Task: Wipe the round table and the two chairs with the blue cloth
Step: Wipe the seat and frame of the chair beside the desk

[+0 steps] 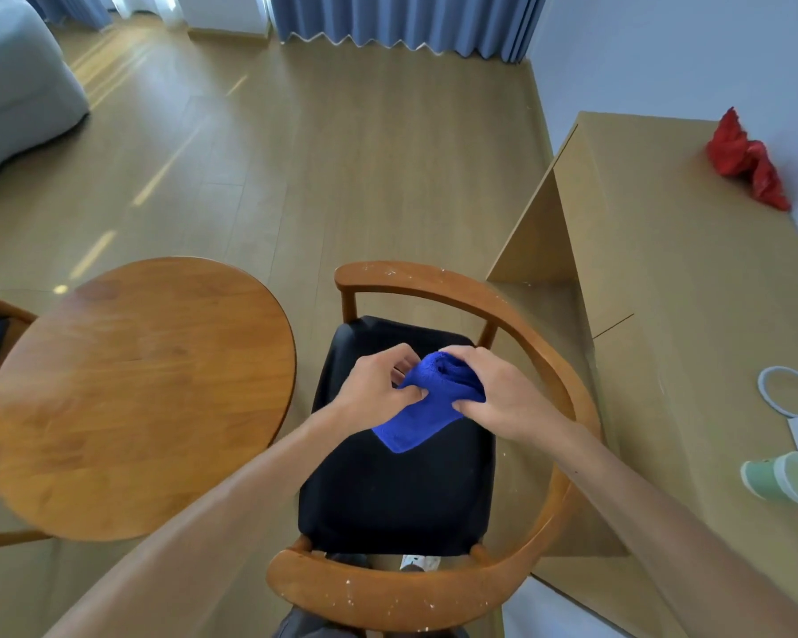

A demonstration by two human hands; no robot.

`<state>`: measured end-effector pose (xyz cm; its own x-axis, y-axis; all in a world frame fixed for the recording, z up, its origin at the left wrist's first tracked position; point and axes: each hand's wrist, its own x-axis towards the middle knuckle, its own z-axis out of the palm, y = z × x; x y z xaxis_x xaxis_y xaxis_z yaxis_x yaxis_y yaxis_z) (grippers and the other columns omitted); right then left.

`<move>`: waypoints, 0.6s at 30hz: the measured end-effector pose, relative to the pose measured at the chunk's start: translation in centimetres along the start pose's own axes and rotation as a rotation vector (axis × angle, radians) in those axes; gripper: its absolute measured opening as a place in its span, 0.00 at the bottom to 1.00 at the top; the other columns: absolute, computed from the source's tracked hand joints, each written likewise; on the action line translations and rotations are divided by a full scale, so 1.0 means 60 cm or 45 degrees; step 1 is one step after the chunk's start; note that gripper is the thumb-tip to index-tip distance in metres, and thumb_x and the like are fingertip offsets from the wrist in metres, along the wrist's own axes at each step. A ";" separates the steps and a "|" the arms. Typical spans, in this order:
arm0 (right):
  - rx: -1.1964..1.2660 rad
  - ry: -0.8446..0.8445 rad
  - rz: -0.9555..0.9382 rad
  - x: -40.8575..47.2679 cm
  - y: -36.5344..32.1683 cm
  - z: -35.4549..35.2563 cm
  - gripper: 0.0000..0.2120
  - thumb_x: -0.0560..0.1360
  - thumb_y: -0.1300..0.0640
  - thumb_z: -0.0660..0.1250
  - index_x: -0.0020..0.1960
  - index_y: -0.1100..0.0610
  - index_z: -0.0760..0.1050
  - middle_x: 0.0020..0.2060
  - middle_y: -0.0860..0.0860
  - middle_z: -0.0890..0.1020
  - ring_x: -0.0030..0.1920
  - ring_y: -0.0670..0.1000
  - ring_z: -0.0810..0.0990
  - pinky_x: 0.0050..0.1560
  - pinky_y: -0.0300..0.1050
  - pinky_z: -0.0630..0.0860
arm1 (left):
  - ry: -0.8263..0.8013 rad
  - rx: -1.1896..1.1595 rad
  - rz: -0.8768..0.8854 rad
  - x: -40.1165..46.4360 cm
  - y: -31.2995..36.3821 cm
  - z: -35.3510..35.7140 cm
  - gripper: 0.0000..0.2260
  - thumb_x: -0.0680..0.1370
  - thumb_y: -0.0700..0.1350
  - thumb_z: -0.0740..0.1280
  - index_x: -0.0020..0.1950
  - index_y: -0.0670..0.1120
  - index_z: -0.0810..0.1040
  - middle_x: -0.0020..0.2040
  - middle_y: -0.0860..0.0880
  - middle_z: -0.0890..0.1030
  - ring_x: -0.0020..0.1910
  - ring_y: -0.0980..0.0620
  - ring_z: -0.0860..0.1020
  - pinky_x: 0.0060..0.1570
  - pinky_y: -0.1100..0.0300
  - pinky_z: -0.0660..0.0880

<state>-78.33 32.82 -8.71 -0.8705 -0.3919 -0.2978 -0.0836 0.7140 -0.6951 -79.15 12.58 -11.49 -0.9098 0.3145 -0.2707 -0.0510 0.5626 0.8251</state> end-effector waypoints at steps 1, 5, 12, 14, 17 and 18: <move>-0.004 0.007 0.014 0.001 0.011 0.016 0.25 0.72 0.61 0.69 0.66 0.45 0.68 0.53 0.45 0.76 0.52 0.44 0.76 0.52 0.39 0.76 | -0.028 -0.021 -0.042 -0.002 -0.015 0.010 0.09 0.73 0.42 0.72 0.52 0.47 0.78 0.46 0.54 0.82 0.46 0.57 0.80 0.45 0.65 0.76; 0.051 -0.099 0.046 0.008 0.060 0.099 0.22 0.72 0.62 0.65 0.63 0.44 0.71 0.52 0.39 0.78 0.52 0.39 0.76 0.50 0.32 0.74 | -0.251 -0.039 -0.229 -0.012 -0.098 0.052 0.11 0.70 0.41 0.74 0.50 0.46 0.79 0.45 0.52 0.82 0.46 0.53 0.81 0.50 0.57 0.79; 0.118 -0.255 0.294 0.110 0.199 0.253 0.20 0.73 0.60 0.67 0.64 0.47 0.74 0.51 0.37 0.70 0.53 0.39 0.73 0.49 0.29 0.68 | -0.303 -0.149 -0.655 0.010 -0.286 0.147 0.10 0.73 0.47 0.71 0.52 0.50 0.77 0.44 0.56 0.82 0.46 0.56 0.80 0.42 0.65 0.75; 0.070 -0.234 0.345 0.161 0.247 0.297 0.23 0.76 0.61 0.64 0.70 0.50 0.69 0.58 0.43 0.70 0.59 0.45 0.73 0.55 0.32 0.67 | -0.217 -0.165 -0.762 0.032 -0.341 0.171 0.12 0.76 0.47 0.68 0.59 0.50 0.75 0.45 0.57 0.81 0.45 0.59 0.78 0.39 0.70 0.70; -0.143 -0.118 0.520 0.227 0.303 0.356 0.27 0.79 0.64 0.58 0.76 0.53 0.59 0.70 0.48 0.63 0.67 0.50 0.65 0.61 0.42 0.68 | -0.160 -0.103 -0.833 0.053 -0.411 0.194 0.15 0.78 0.44 0.63 0.64 0.47 0.72 0.48 0.55 0.79 0.43 0.60 0.75 0.38 0.70 0.67; -0.223 -0.046 0.608 0.239 0.313 0.373 0.28 0.78 0.65 0.57 0.76 0.54 0.57 0.71 0.50 0.62 0.68 0.52 0.64 0.61 0.45 0.69 | -0.164 -0.067 -0.833 0.057 -0.428 0.197 0.15 0.78 0.44 0.63 0.65 0.46 0.72 0.50 0.54 0.79 0.44 0.60 0.74 0.39 0.69 0.67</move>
<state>-81.50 27.60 -40.68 -0.8143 -0.0156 -0.5803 0.2369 0.9037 -0.3567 -76.11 8.24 -39.49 -0.6283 0.0118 -0.7778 -0.5983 0.6317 0.4929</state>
